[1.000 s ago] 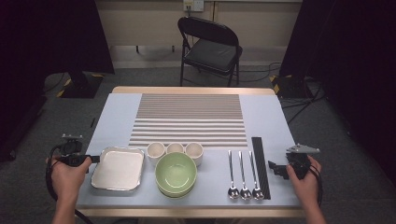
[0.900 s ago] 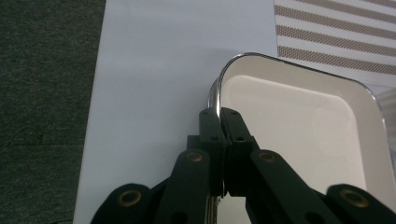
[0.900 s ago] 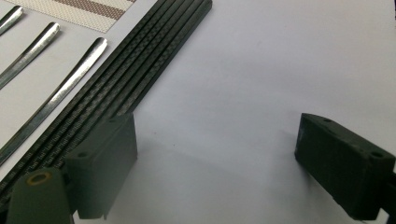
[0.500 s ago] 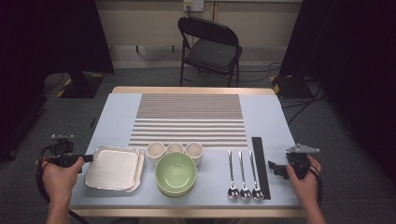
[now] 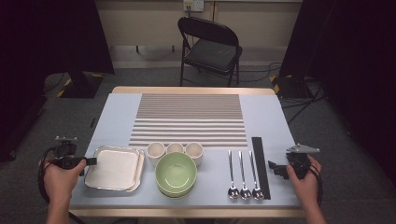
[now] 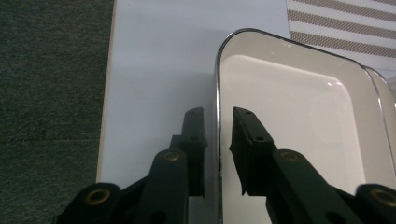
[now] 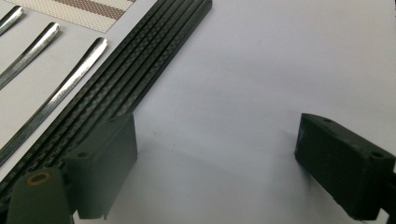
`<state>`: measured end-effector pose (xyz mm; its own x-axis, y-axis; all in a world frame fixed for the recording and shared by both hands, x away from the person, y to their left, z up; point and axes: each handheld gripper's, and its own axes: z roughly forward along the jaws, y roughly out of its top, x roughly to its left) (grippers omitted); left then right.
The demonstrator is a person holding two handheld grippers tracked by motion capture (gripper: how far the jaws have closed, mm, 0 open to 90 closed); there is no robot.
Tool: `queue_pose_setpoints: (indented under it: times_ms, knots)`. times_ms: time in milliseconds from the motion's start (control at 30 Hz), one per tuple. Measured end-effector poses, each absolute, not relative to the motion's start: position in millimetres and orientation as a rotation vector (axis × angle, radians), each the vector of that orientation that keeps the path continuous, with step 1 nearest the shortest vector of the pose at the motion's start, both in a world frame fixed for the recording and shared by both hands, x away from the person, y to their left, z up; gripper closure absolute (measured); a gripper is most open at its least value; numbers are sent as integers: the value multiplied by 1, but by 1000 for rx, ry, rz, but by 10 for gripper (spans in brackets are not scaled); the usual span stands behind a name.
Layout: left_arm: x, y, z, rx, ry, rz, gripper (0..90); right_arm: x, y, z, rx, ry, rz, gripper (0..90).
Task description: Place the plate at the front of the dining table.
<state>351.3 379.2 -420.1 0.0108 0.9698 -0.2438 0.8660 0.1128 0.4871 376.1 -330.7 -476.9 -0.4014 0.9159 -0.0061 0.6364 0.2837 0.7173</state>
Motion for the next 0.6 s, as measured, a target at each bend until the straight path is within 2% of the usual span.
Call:
queue_pose_setpoints:
  times_ms: [233, 600]
  knots:
    - [352, 380, -423, 1783, 1867, 232, 754, 376, -331, -477, 1396, 2140, 899, 118]
    - [351, 384, -424, 1744, 1859, 208, 875, 376, -331, -477, 1395, 2139, 899, 118]
